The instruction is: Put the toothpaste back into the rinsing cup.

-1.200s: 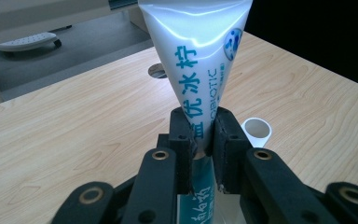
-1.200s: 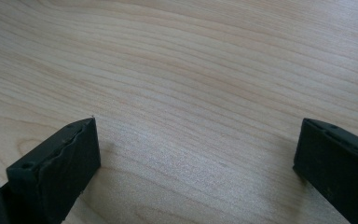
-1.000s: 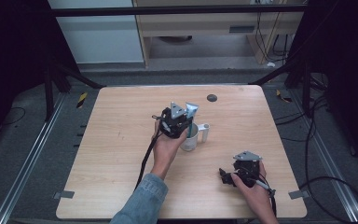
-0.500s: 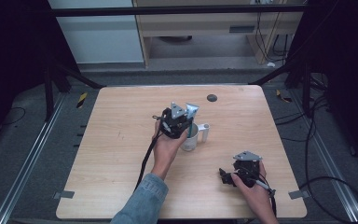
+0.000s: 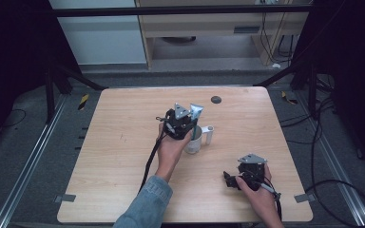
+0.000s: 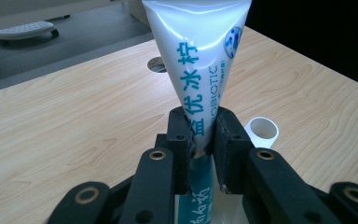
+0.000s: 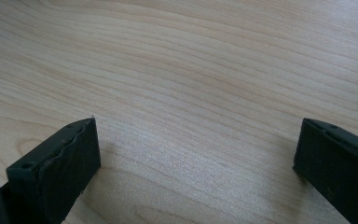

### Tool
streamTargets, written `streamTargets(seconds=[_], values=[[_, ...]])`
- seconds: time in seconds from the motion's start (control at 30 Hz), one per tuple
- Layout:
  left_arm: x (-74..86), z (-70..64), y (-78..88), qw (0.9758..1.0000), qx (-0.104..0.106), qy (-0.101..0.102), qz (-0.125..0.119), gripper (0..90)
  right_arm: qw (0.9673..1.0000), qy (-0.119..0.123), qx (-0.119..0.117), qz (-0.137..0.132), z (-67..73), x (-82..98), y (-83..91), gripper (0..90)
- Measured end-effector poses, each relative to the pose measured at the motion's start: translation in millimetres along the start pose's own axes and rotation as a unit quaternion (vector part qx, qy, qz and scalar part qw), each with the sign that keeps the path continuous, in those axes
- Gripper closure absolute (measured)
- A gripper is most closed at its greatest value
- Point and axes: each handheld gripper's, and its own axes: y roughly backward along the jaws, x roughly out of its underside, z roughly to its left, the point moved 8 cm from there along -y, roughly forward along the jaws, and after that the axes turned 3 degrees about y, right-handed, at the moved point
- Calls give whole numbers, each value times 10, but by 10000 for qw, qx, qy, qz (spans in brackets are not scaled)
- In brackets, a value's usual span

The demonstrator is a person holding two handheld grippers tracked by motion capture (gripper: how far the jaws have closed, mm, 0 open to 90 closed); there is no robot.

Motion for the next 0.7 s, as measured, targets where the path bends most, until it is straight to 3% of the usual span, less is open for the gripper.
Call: streamTargets(seconds=[0.7], values=[[-7,-14,-16,9999,-87,31,-67,687,10000,-2,0,-1,0,0,0,5]])
